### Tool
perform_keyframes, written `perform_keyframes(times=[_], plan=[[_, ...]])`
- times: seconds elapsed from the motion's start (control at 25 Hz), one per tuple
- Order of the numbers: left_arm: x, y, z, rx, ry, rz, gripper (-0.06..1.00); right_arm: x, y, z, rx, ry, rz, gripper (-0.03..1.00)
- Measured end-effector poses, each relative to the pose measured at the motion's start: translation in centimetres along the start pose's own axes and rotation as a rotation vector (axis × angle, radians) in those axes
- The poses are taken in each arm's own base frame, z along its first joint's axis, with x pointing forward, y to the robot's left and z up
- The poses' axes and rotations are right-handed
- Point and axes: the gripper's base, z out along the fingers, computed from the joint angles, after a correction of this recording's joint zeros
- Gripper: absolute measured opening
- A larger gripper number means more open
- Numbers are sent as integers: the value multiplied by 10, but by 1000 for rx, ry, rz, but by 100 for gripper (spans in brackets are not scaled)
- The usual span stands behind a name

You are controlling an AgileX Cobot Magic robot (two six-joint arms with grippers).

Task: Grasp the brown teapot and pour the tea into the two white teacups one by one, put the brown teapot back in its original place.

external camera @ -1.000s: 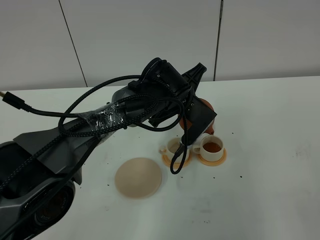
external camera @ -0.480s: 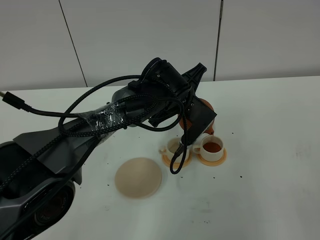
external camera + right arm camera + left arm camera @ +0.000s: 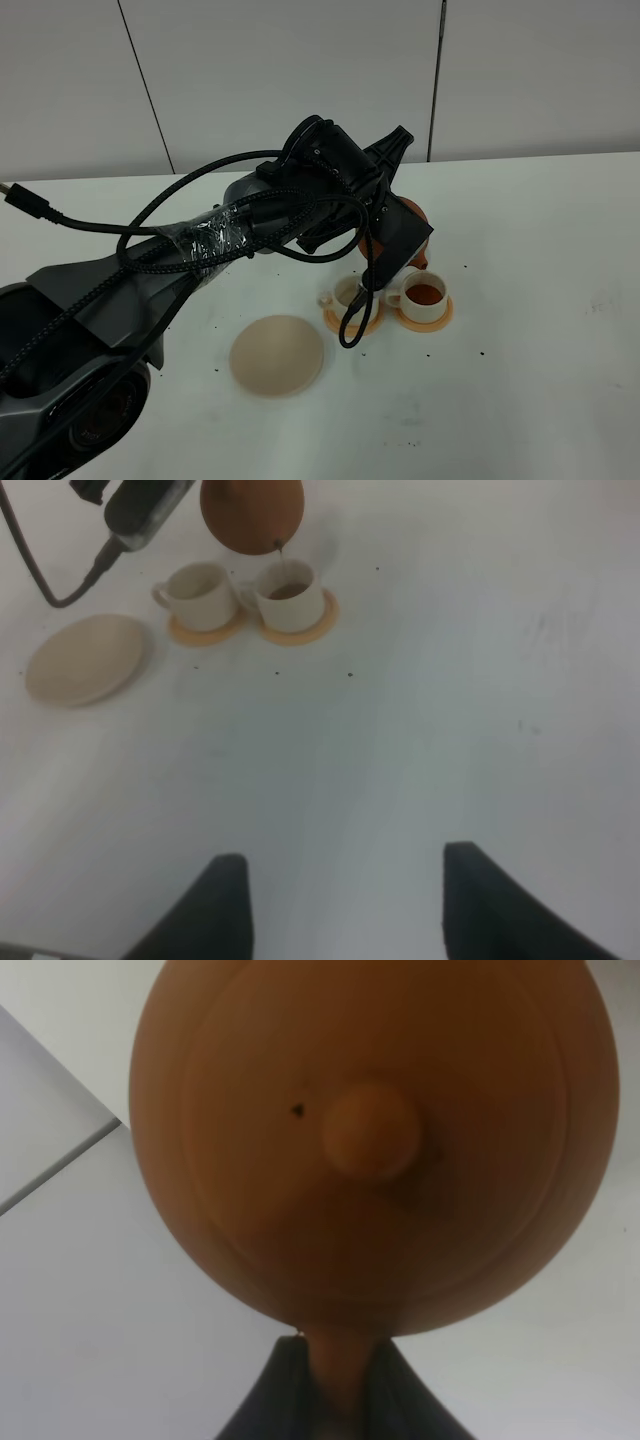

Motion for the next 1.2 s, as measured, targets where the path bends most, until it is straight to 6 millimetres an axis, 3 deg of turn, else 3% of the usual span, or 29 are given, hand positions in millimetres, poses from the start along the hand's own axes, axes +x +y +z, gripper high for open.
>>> perform_keyframes(times=[1.2], plan=[[-1,2,0,-22,-2,67,17,0,0,0,0,0,0,42]])
